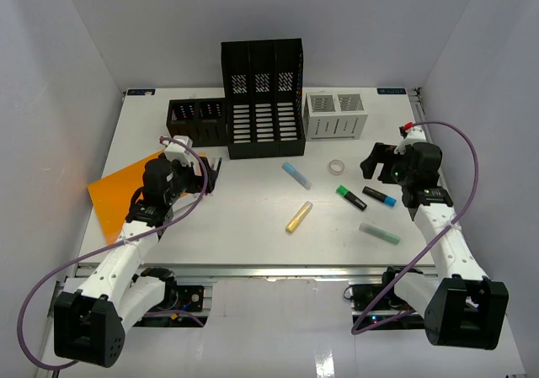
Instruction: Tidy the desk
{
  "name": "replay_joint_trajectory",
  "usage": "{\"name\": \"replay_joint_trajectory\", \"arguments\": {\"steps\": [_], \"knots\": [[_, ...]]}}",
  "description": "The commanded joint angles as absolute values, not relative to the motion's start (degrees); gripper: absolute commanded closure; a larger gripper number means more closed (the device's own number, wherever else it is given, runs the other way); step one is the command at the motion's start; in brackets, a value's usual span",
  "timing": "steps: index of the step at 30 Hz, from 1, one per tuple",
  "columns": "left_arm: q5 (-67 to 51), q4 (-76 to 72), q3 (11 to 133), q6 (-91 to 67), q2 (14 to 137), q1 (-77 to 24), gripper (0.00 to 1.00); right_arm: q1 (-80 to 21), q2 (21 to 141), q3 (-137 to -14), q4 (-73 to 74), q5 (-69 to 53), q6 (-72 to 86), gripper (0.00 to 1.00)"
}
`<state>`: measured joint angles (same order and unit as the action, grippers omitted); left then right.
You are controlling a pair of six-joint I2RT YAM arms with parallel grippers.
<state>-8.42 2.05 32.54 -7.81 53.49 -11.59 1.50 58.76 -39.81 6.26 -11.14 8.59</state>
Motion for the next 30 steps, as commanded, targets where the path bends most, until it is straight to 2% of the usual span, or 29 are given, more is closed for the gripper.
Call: {"name": "replay_joint_trajectory", "arguments": {"steps": [1,8,14,19,24,30], "knots": [[-2.1,5.2,35.9,-6.0,54.0,-13.0,0.02,1.7,59.1,-42.5,6.1,-18.4,5.4,0.1],[11.9,9.0,38.1,-0.2,58.8,-19.7,0.08,1.4,60.2,-38.4,9.8,-57.1,-15.6,0.1],[27.9,12.6,39.5,6.6,64.2,-26.9,0.07,-2.0,62.8,-41.5,17.8,-52.3,-22.4,0.1],[36.8,16.0,39.6,9.0,67.9,-31.7,0.06,-6.0,65.6,-44.3,25.3,-52.0,-30.2,0.1],[39.9,16.2,38.1,9.4,71.1,-32.5,0.07,-7.1,67.7,-47.1,32.2,-54.8,-39.1,0.1],[38.0,8.5,34.0,16.4,75.4,-31.4,0.09,-7.1,66.9,-47.1,32.4,-55.0,-39.2,0.1]]}}
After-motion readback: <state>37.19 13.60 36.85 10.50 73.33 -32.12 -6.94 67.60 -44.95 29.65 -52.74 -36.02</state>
